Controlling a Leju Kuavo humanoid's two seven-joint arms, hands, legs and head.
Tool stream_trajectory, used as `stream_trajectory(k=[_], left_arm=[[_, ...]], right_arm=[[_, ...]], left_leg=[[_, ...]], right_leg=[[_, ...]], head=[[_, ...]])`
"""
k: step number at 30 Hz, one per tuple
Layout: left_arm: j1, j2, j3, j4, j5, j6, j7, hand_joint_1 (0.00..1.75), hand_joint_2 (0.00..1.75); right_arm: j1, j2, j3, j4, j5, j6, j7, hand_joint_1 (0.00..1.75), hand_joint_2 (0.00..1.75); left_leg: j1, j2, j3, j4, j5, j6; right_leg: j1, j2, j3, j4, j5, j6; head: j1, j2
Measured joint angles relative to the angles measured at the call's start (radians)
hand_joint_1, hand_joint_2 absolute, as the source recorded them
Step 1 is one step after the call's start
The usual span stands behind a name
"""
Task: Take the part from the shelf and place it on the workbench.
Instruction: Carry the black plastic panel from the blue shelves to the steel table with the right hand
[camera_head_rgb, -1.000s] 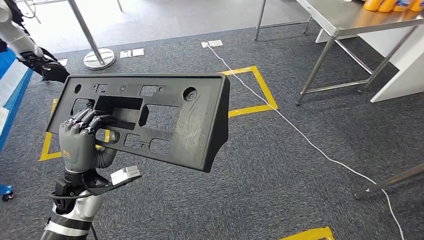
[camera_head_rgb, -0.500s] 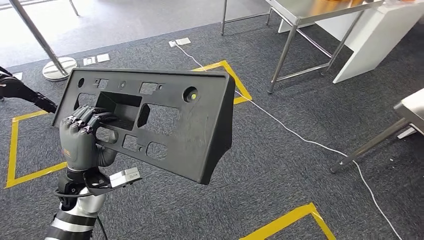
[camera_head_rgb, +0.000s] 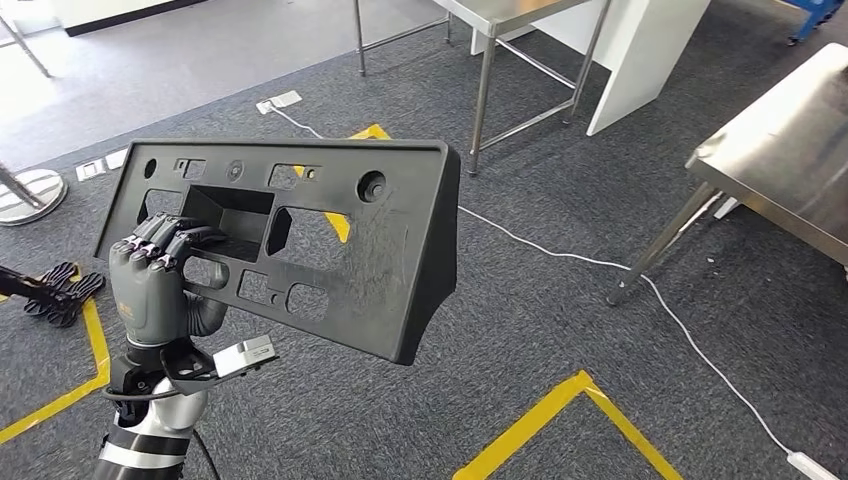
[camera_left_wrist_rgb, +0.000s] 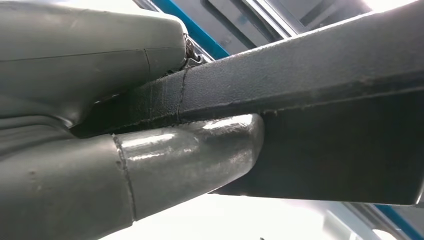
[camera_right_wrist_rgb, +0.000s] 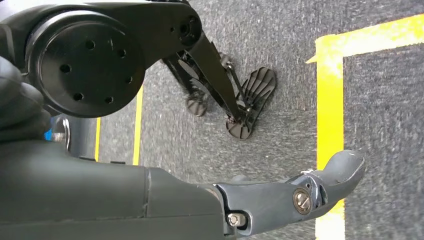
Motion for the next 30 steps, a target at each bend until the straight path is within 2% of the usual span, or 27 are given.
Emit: stream_trajectory(k=[2,3,5,6,7,9,10,11,12,13,14,16,17,18,20,21,23,24,25,26,27,28,29,30], left_arm=[[0.0,-0.002,0.005,-0.001,0.0,0.0,-0.004,1.75,0.0],[0.0,-0.004,0.006,-0.001,-0.001,0.0,-0.006,1.75,0.0],[0.0,-0.008,0.008,-0.002,-0.003,0.0,-0.008,1.75,0.0],[-0.001,-0.011,0.009,-0.003,-0.006,0.0,-0.008,1.75,0.0],[-0.002,-0.013,0.011,-0.004,-0.009,0.0,-0.008,1.75,0.0],[-0.002,-0.018,0.014,-0.007,-0.019,0.0,-0.006,1.75,0.0],[-0.001,-0.018,0.016,-0.007,-0.026,0.0,-0.006,1.75,0.0],[0.0,-0.018,0.018,-0.008,-0.032,0.0,-0.005,1.75,0.0],[0.0,-0.019,0.019,-0.008,-0.037,0.0,-0.005,1.75,0.0],[0.0,-0.02,0.02,-0.008,-0.04,0.0,-0.005,1.75,0.0],[0.0,-0.021,0.021,-0.008,-0.041,0.0,-0.005,1.75,0.0],[0.001,-0.025,0.021,-0.009,-0.042,0.0,-0.006,1.75,0.0],[0.0,-0.026,0.023,-0.009,-0.042,0.0,-0.006,1.75,0.0],[0.0,-0.026,0.024,-0.01,-0.042,0.0,-0.006,1.75,0.0],[-0.001,-0.028,0.027,-0.011,-0.042,0.0,-0.006,1.75,0.0],[-0.001,-0.029,0.027,-0.011,-0.042,0.0,-0.006,1.75,0.0],[-0.001,-0.029,0.029,-0.012,-0.042,0.0,-0.006,1.75,0.0],[-0.001,-0.029,0.031,-0.012,-0.042,0.0,-0.006,1.75,0.0],[0.001,-0.029,0.033,-0.012,-0.042,0.0,-0.006,1.75,0.0],[0.002,-0.029,0.035,-0.011,-0.042,0.0,-0.006,1.75,0.0],[0.004,-0.029,0.037,-0.011,-0.042,0.0,-0.006,1.75,0.0],[0.005,-0.029,0.038,-0.011,-0.043,0.0,-0.007,1.75,0.0],[0.006,-0.029,0.039,-0.011,-0.042,0.0,-0.007,1.75,0.0],[0.005,-0.029,0.04,-0.011,-0.042,0.0,-0.007,1.75,0.0]], right_arm=[[-0.002,0.0,0.0,0.0,0.001,0.0,0.0,0.0,0.0],[-0.002,-0.001,0.0,0.0,0.001,0.0,0.0,0.0,0.0],[0.001,-0.003,-0.002,0.0,0.001,0.001,-0.001,0.0,0.0],[0.004,-0.004,-0.003,0.0,0.001,0.002,-0.002,0.0,0.0],[0.005,-0.004,-0.004,0.0,0.001,0.002,-0.002,0.0,0.0],[0.003,-0.004,-0.005,0.0,0.001,0.005,-0.003,0.0,0.0],[0.001,-0.004,-0.005,0.0,0.001,0.005,-0.003,0.0,0.0],[0.0,-0.004,-0.005,0.0,0.001,0.006,-0.003,0.0,0.0],[0.0,-0.004,-0.006,0.0,0.001,0.006,-0.003,0.0,0.0],[0.001,-0.004,-0.006,0.0,0.001,0.006,-0.002,0.0,0.0],[0.001,-0.004,-0.006,0.0,0.001,0.006,-0.002,0.0,0.0],[-0.001,-0.006,-0.007,0.0,0.002,0.005,-0.001,0.0,0.0],[-0.002,-0.006,-0.007,0.0,0.002,0.005,-0.001,0.0,0.0],[-0.003,-0.006,-0.007,0.0,0.002,0.005,-0.001,0.0,0.0],[-0.002,-0.006,-0.007,0.0,0.002,0.005,-0.001,0.0,0.0],[0.0,-0.005,-0.007,0.0,0.003,0.005,0.0,0.0,0.0],[0.0,-0.005,-0.007,0.0,0.003,0.004,0.0,0.0,0.0],[-0.001,-0.005,-0.008,0.0,0.003,0.004,0.0,0.0,0.0],[-0.002,-0.005,-0.008,0.0,0.003,0.004,0.0,0.0,0.0],[-0.002,-0.005,-0.008,0.0,0.004,0.003,0.001,0.0,0.0],[-0.002,-0.005,-0.008,0.0,0.004,0.003,0.002,0.0,0.0],[-0.002,-0.005,-0.008,0.0,0.004,0.003,0.003,0.0,0.0],[-0.002,-0.004,-0.008,0.0,0.004,0.003,0.003,0.0,0.0],[-0.002,-0.004,-0.008,0.0,0.004,0.003,0.003,0.0,0.0]], left_leg=[[0.007,-0.042,0.049,-0.103,0.033,0.001],[0.006,-0.052,0.058,-0.12,0.031,0.004],[0.001,-0.033,0.062,-0.127,0.035,0.016],[0.001,-0.021,0.065,-0.132,0.038,0.024],[0.001,-0.008,0.067,-0.138,0.041,0.032],[-0.002,0.02,0.07,-0.144,0.043,0.043],[-0.004,0.035,0.07,-0.144,0.043,0.046],[-0.006,0.05,0.069,-0.144,0.041,0.047],[-0.007,0.064,0.069,-0.144,0.04,0.048],[-0.007,0.078,0.07,-0.144,0.039,0.048],[-0.007,0.09,0.071,-0.144,0.038,0.047],[-0.011,0.112,0.074,-0.144,0.033,0.039],[-0.014,0.122,0.077,-0.143,0.03,0.034],[-0.017,0.132,0.08,-0.143,0.027,0.029],[-0.018,0.149,0.087,-0.145,0.022,0.019],[-0.016,0.142,0.087,-0.142,0.017,0.014],[-0.01,0.093,0.066,-0.089,-0.019,0.006],[-0.008,0.063,0.038,-0.031,-0.049,0.003],[-0.008,0.046,0.002,0.041,-0.081,0.001],[-0.008,0.038,-0.035,0.107,-0.103,0.0],[-0.008,0.035,-0.061,0.147,-0.108,0.0],[-0.008,0.034,-0.069,0.148,-0.092,0.002],[-0.008,0.034,-0.056,0.108,-0.059,0.004],[-0.008,0.033,-0.027,0.04,-0.017,0.007]], right_leg=[[0.001,0.024,-0.007,0.006,-0.001,0.01],[0.001,0.035,-0.013,0.007,0.0,0.017],[-0.003,0.055,-0.025,0.004,0.006,0.032],[-0.002,0.046,-0.032,0.01,0.003,0.036],[0.001,0.022,-0.046,0.031,-0.007,0.037],[0.005,-0.046,-0.1,0.133,-0.051,0.033],[0.005,-0.067,-0.137,0.203,-0.078,0.031],[0.003,-0.078,-0.166,0.261,-0.097,0.031],[0.002,-0.084,-0.181,0.29,-0.102,0.035],[0.001,-0.089,-0.172,0.274,-0.092,0.042],[0.0,-0.098,-0.141,0.219,-0.07,0.05],[0.003,-0.141,-0.056,0.071,-0.024,0.058],[0.007,-0.156,-0.029,0.024,-0.011,0.054],[0.01,-0.163,-0.016,0.002,-0.005,0.048],[0.012,-0.141,-0.017,0.0,-0.002,0.033],[0.008,-0.131,-0.015,-0.002,-0.001,0.027],[-0.001,-0.115,-0.008,-0.005,0.0,0.011],[-0.003,-0.108,-0.005,-0.006,0.0,0.005],[-0.002,-0.102,-0.004,-0.005,-0.002,0.0],[0.0,-0.094,-0.003,-0.005,-0.003,-0.002],[0.001,-0.086,-0.002,-0.005,-0.003,-0.004],[0.002,-0.078,0.0,-0.004,-0.004,-0.004],[0.002,-0.071,0.002,-0.004,-0.004,-0.003],[0.002,-0.065,0.005,-0.004,-0.006,-0.001]], head=[[0.001,0.0],[0.001,0.0],[0.002,0.0],[0.003,0.0],[0.007,0.0],[0.015,0.0],[0.018,0.0],[0.019,0.0],[0.019,0.0],[0.019,0.0],[0.019,0.0],[0.02,0.0],[0.02,0.0],[0.02,0.0],[0.019,0.0],[0.018,0.0],[0.014,0.0],[0.011,0.0],[0.009,0.0],[0.008,0.0],[0.008,0.0],[0.008,0.0],[0.007,0.0],[0.007,0.0]])
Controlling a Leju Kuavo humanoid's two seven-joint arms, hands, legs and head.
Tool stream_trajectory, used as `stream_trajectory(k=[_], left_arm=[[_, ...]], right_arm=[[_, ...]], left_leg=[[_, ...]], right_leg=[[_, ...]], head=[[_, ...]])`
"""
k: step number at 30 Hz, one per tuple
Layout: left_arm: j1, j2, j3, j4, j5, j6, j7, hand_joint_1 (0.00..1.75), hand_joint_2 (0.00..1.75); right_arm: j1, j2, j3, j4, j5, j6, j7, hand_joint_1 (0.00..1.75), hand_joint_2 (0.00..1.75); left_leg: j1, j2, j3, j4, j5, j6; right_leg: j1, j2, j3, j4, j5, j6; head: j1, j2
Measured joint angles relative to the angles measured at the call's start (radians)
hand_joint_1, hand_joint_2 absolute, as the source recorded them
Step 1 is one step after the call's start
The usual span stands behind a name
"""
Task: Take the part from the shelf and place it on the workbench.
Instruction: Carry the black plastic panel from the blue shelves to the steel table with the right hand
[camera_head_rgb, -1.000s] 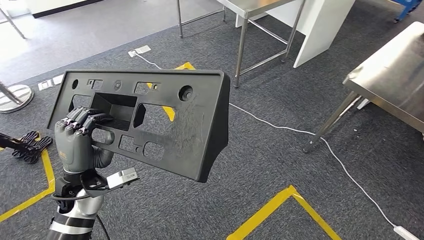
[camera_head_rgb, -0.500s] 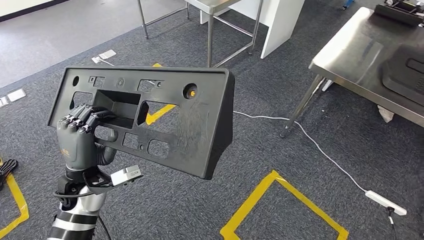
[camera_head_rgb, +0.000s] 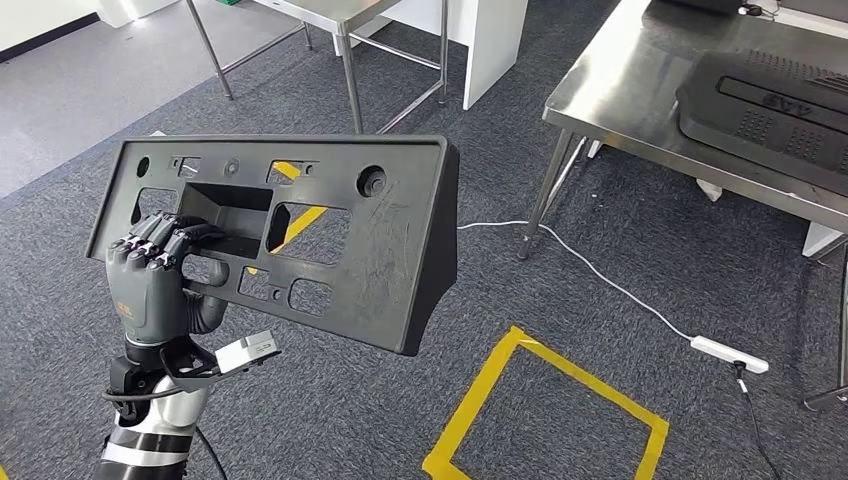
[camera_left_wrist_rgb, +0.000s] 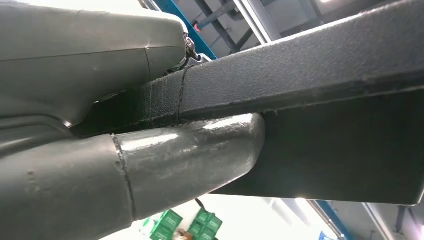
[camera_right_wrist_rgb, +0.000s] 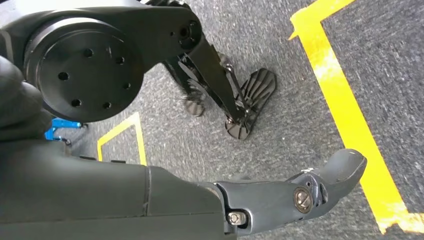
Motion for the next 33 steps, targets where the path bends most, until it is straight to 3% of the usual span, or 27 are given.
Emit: stream_trajectory(k=[2,4,6,11,17,21,23,25,26,27,28,30,31,33], left_arm=[[-0.002,0.0,0.001,0.0,0.002,0.0,-0.001,1.75,0.0],[-0.003,-0.002,0.002,0.0,0.003,0.0,-0.001,1.75,0.0],[-0.003,-0.003,0.003,0.0,0.004,0.0,-0.001,1.75,0.0],[-0.003,-0.003,0.007,0.001,0.0,0.0,0.003,1.75,0.0],[-0.003,-0.002,0.013,0.001,-0.001,0.0,0.001,1.75,0.0],[-0.005,-0.002,0.014,0.001,0.0,0.0,0.0,1.75,0.0],[-0.007,-0.003,0.014,0.002,0.001,0.0,0.001,1.75,0.0],[-0.007,-0.002,0.015,0.002,0.005,0.0,0.001,1.75,0.0],[-0.006,-0.002,0.015,0.003,0.007,0.0,0.001,1.75,0.0],[-0.006,-0.002,0.015,0.003,0.008,-0.001,0.001,1.75,0.0],[-0.006,-0.002,0.015,0.004,0.009,-0.001,0.001,1.75,0.0],[-0.006,-0.002,0.015,0.004,0.01,-0.001,0.001,1.75,0.0],[-0.006,-0.002,0.015,0.004,0.011,-0.001,0.0,1.75,0.0],[-0.007,-0.001,0.015,0.003,0.011,0.0,0.001,1.75,0.0]], right_arm=[[0.0,0.001,0.0,0.0,0.0,0.0,0.0,0.0,0.0],[0.0,-0.001,0.0,0.0,0.0,0.0,0.0,0.0,0.0],[0.002,-0.003,-0.001,0.0,0.0,0.0,0.0,0.0,0.0],[0.002,-0.001,-0.001,0.0,0.003,-0.005,0.01,0.0,0.0],[0.003,0.003,-0.001,0.0,0.012,-0.016,0.035,0.0,0.0],[0.003,0.007,-0.001,0.0,0.015,-0.024,0.045,0.0,0.0],[0.002,0.007,-0.001,0.0,0.017,-0.026,0.046,0.0,0.0],[0.003,0.008,-0.001,0.0,0.024,-0.03,0.045,0.0,0.0],[0.004,0.008,-0.001,0.0,0.029,-0.032,0.044,0.0,0.0],[0.006,0.009,-0.001,0.0,0.034,-0.033,0.045,0.0,0.0],[0.007,0.008,-0.001,0.0,0.037,-0.035,0.045,0.0,0.0],[0.008,0.008,0.0,0.0,0.041,-0.037,0.046,0.0,0.0],[0.007,0.009,0.0,0.001,0.041,-0.037,0.047,0.0,0.0],[0.006,0.012,0.001,0.002,0.042,-0.038,0.048,0.0,0.0]], left_leg=[[-0.001,-0.005,0.057,-0.127,0.053,0.005],[-0.002,-0.008,0.079,-0.173,0.062,0.007],[-0.004,-0.009,0.078,-0.173,0.065,0.008],[-0.009,-0.012,0.064,-0.155,0.06,0.017],[-0.014,-0.012,0.039,-0.112,0.04,0.034],[-0.009,0.001,0.048,-0.126,0.048,0.051],[-0.003,0.014,0.056,-0.139,0.054,0.057],[-0.002,0.025,0.056,-0.14,0.054,0.058],[-0.002,0.029,0.055,-0.14,0.053,0.057],[-0.001,0.032,0.055,-0.139,0.052,0.054],[0.002,0.034,0.055,-0.139,0.052,0.05],[0.008,0.035,0.056,-0.137,0.049,0.036],[0.007,0.034,0.057,-0.135,0.047,0.027],[0.002,0.034,0.058,-0.134,0.045,0.013]], right_leg=[[0.005,0.009,0.002,0.003,-0.005,0.007],[0.011,0.011,-0.004,0.008,-0.009,0.007],[0.01,0.011,-0.009,0.011,-0.008,0.002],[0.007,0.008,-0.017,0.019,-0.01,0.006],[0.002,0.008,-0.038,0.048,-0.021,0.031],[0.001,0.008,-0.048,0.062,-0.026,0.043],[0.0,-0.007,-0.086,0.136,-0.06,0.039],[-0.005,-0.015,-0.152,0.264,-0.113,0.038],[-0.009,-0.018,-0.176,0.313,-0.129,0.042],[-0.013,-0.02,-0.183,0.326,-0.129,0.05],[-0.018,-0.022,-0.168,0.298,-0.115,0.061],[-0.026,-0.036,-0.094,0.162,-0.066,0.084],[-0.028,-0.04,-0.061,0.104,-0.048,0.087],[-0.029,-0.044,-0.033,0.057,-0.034,0.076]], head=[[0.001,0.0],[0.002,0.0],[0.003,0.0],[0.003,0.0],[0.002,0.0],[0.003,0.0],[0.007,0.0],[0.01,0.0],[0.01,0.0],[0.01,0.0],[0.01,0.0],[0.012,0.0],[0.014,0.0],[0.015,0.0]])
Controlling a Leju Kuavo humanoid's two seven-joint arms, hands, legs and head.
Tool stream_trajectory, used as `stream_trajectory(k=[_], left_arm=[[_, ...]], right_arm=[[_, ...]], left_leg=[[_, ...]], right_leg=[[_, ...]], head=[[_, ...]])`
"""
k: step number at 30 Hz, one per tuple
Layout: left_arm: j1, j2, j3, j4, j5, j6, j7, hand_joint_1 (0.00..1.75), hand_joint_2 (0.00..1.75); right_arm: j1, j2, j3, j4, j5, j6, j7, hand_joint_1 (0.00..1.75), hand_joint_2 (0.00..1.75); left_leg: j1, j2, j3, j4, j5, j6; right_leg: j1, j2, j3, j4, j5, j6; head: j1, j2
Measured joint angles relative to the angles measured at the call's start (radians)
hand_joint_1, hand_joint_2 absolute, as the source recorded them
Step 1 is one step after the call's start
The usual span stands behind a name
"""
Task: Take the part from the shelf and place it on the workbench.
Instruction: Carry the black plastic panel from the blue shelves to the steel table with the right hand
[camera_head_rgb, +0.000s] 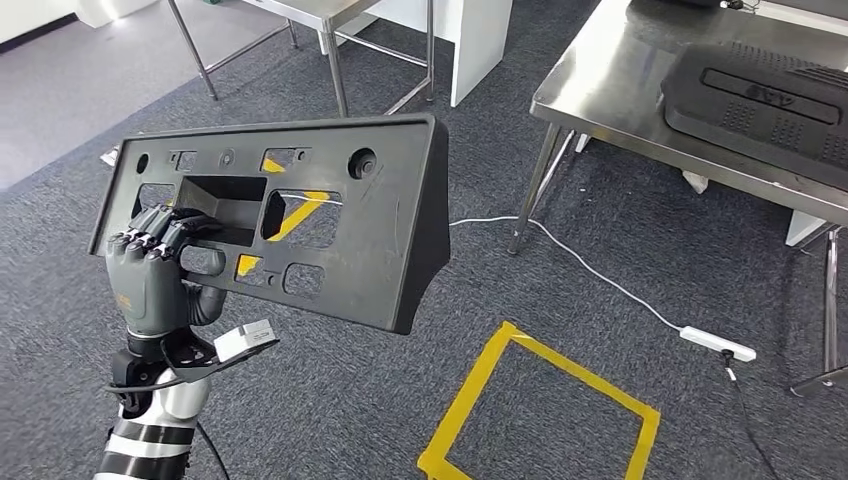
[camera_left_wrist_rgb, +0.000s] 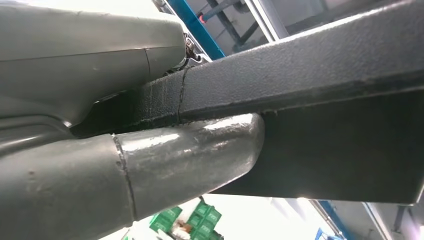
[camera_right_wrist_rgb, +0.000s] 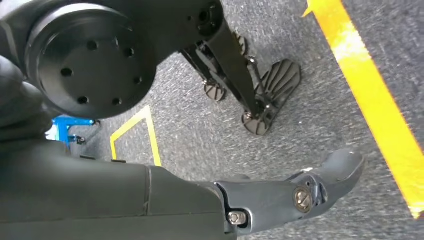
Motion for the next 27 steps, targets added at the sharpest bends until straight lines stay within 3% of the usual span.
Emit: stream_trajectory(k=[1,4,7,9,10,13,15,23,27], left_arm=[[0.0,0.001,0.0,0.0,0.0,0.0,0.0,1.75,0.0],[0.0,0.003,-0.001,0.0,0.001,0.0,0.0,1.75,0.0],[0.0,0.003,-0.002,0.0,0.001,0.0,0.0,1.75,0.0],[0.0,0.003,-0.002,0.0,0.001,0.0,0.0,1.75,0.0],[0.0,0.003,-0.002,0.0,0.001,0.0,0.0,1.75,0.0],[0.0,0.003,-0.002,0.0,0.001,0.0,0.001,1.75,0.0],[0.0,0.003,-0.002,0.0,0.001,0.0,0.002,1.75,0.0],[0.0,0.004,-0.002,0.0,0.001,0.0,0.003,1.75,0.0],[0.0,0.004,-0.002,0.0,0.003,0.0,0.01,1.75,0.0]], right_arm=[[0.0,0.0,0.0,0.0,0.0,0.0,0.001,0.0,0.0],[0.0,0.001,0.0,0.0,0.0,-0.001,0.001,0.0,0.0],[0.001,0.001,0.0,0.0,0.0,-0.001,0.001,0.0,0.0],[0.001,0.0,0.0,0.0,0.0,-0.001,0.001,0.0,0.0],[0.001,0.0,0.0,0.0,0.0,-0.001,0.001,0.0,0.0],[0.001,-0.001,0.0,0.0,-0.002,-0.005,0.001,0.0,0.0],[0.001,-0.002,0.0,0.0,-0.003,-0.007,0.0,0.0,0.0],[0.001,-0.002,-0.001,0.0,-0.005,-0.007,-0.002,0.0,0.0],[0.001,0.0,-0.001,0.0,-0.011,0.002,-0.004,0.0,0.0]], left_leg=[[-0.002,-0.001,0.001,0.0,0.0,0.002],[-0.001,0.0,0.007,-0.006,0.005,0.03],[0.001,0.002,0.012,-0.014,0.006,0.035],[0.002,0.002,0.013,-0.017,0.007,0.032],[0.003,0.003,0.014,-0.018,0.008,0.025],[0.007,0.002,0.015,-0.023,0.009,-0.017],[0.007,0.002,0.015,-0.024,0.009,-0.028],[0.003,0.002,0.015,-0.023,0.009,-0.028],[0.001,0.001,0.013,-0.015,0.003,-0.016]], right_leg=[[0.0,0.004,0.003,-0.002,0.003,-0.007],[0.002,0.009,0.004,-0.002,0.004,-0.011],[0.007,0.013,0.004,-0.002,0.002,-0.018],[0.01,0.013,0.004,-0.001,0.002,-0.025],[0.012,0.013,0.004,-0.001,0.002,-0.026],[0.014,0.013,0.004,-0.001,0.001,-0.028],[0.014,0.013,0.004,-0.001,0.001,-0.028],[0.011,0.013,0.009,-0.009,0.005,-0.03],[0.005,0.013,0.011,-0.014,0.008,-0.025]], head=[[-0.001,0.0],[-0.003,0.0],[-0.004,0.0],[-0.004,0.0],[-0.004,0.0],[-0.003,0.0],[-0.003,0.0],[-0.003,0.0],[-0.003,0.0]])
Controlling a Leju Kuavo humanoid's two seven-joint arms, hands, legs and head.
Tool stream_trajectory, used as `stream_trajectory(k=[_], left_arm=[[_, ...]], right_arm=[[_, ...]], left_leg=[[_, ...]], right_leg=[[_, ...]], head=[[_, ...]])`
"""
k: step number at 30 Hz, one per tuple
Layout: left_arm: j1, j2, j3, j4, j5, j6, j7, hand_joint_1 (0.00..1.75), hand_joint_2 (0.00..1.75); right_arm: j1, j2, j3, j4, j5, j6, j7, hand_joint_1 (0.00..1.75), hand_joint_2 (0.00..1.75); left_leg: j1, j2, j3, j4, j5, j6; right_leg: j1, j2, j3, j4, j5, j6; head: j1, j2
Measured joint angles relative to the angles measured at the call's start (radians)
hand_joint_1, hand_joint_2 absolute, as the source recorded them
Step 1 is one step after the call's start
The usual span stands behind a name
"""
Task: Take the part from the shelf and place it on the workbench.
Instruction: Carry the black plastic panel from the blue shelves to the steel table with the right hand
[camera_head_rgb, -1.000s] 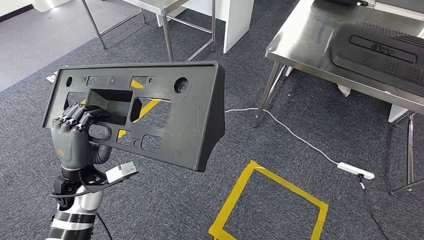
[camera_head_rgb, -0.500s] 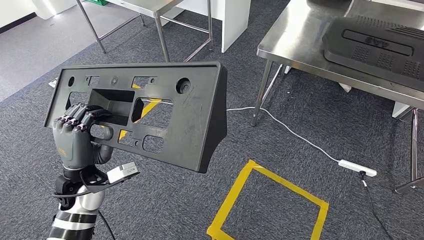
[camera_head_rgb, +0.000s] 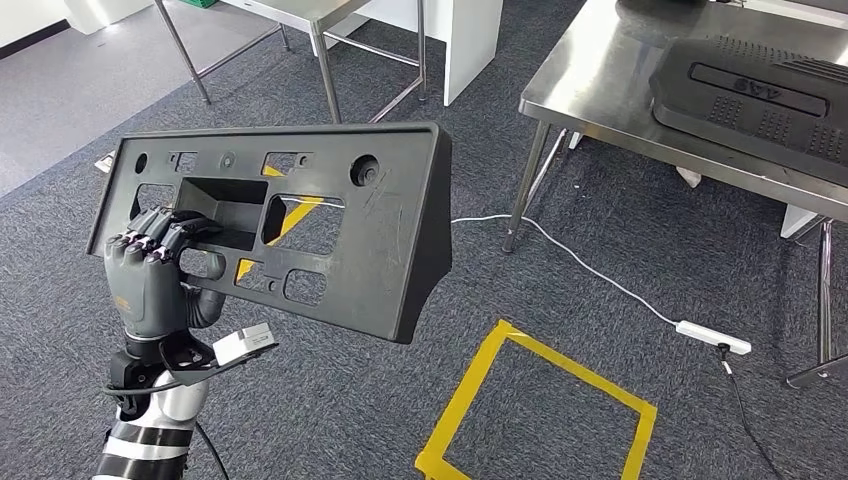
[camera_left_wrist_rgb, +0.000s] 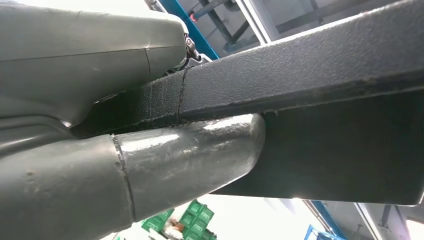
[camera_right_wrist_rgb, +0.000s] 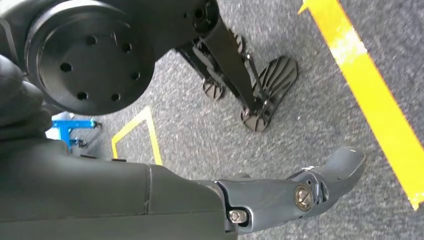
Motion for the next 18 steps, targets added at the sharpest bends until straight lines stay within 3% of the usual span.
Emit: stream_trajectory(k=[3,6,7,9,11,12,13,15,17,18], left_arm=[[0.0,0.002,0.0,0.0,0.002,0.0,0.007,1.75,0.0],[-0.001,0.003,-0.001,-0.001,0.002,0.0,0.008,1.75,0.0],[-0.002,0.003,-0.001,-0.001,0.002,0.0,0.008,1.75,0.0],[-0.004,0.002,-0.003,0.0,0.002,0.0,0.01,1.75,0.0],[-0.004,0.002,-0.004,0.004,0.002,-0.001,0.012,1.75,0.0],[-0.003,0.002,-0.005,0.005,0.003,-0.001,0.013,1.75,0.0],[-0.003,0.002,-0.006,0.007,0.003,-0.001,0.014,1.75,0.0],[-0.003,0.002,-0.009,0.008,0.003,-0.001,0.016,1.75,0.0],[-0.004,0.003,-0.009,0.008,0.004,-0.001,0.017,1.75,0.0],[-0.004,0.003,-0.01,0.008,0.004,-0.001,0.019,1.75,0.0]], right_arm=[[0.0,0.001,0.0,0.0,-0.006,0.008,-0.003,0.0,0.0],[0.0,0.001,0.0,0.0,-0.007,0.01,-0.006,0.0,0.0],[0.0,0.0,0.0,0.0,-0.007,0.011,-0.006,0.0,0.0],[0.0,-0.001,0.0,0.0,-0.008,0.012,-0.007,0.0,0.0],[0.001,-0.001,0.0,0.0,-0.01,0.014,-0.007,0.0,0.0],[0.002,-0.002,-0.001,0.0,-0.01,0.015,-0.008,0.0,0.0],[0.002,-0.004,-0.001,0.0,-0.011,0.017,-0.009,0.0,0.0],[0.0,-0.007,-0.001,0.0,-0.013,0.022,-0.011,0.0,0.0],[-0.003,-0.006,-0.001,0.0,-0.012,0.025,-0.014,0.0,0.0],[-0.004,-0.006,-0.001,0.0,-0.011,0.025,-0.015,0.0,0.0]], left_leg=[[-0.004,0.001,-0.001,0.003,-0.003,0.009],[0.0,0.01,0.015,-0.027,0.013,0.027],[0.004,0.016,0.023,-0.041,0.019,0.032],[0.007,0.027,0.029,-0.052,0.023,0.037],[0.007,0.039,0.03,-0.052,0.021,0.036],[0.009,0.046,0.03,-0.052,0.02,0.034],[0.011,0.052,0.031,-0.051,0.018,0.031],[0.014,0.067,0.037,-0.048,0.011,0.018],[0.009,0.082,0.044,-0.045,0.004,0.003],[0.007,0.091,0.049,-0.047,0.002,-0.003]], right_leg=[[-0.003,0.0,0.003,-0.005,0.002,0.005],[0.001,0.001,0.001,-0.004,0.0,0.012],[0.004,0.001,-0.014,0.025,-0.014,0.01],[0.005,0.001,-0.074,0.138,-0.062,0.003],[0.004,0.001,-0.128,0.235,-0.091,0.007],[0.003,0.0,-0.13,0.233,-0.082,0.015],[0.001,-0.005,-0.11,0.19,-0.059,0.026],[0.0,-0.044,-0.038,0.048,-0.003,0.044],[0.005,-0.068,0.003,-0.029,0.023,0.034],[0.009,-0.061,0.003,-0.03,0.023,0.022]], head=[[0.0,0.0],[0.002,0.0],[0.005,0.0],[0.008,0.0],[0.009,0.0],[0.009,0.0],[0.01,0.0],[0.012,0.0],[0.012,0.0],[0.012,0.0]])
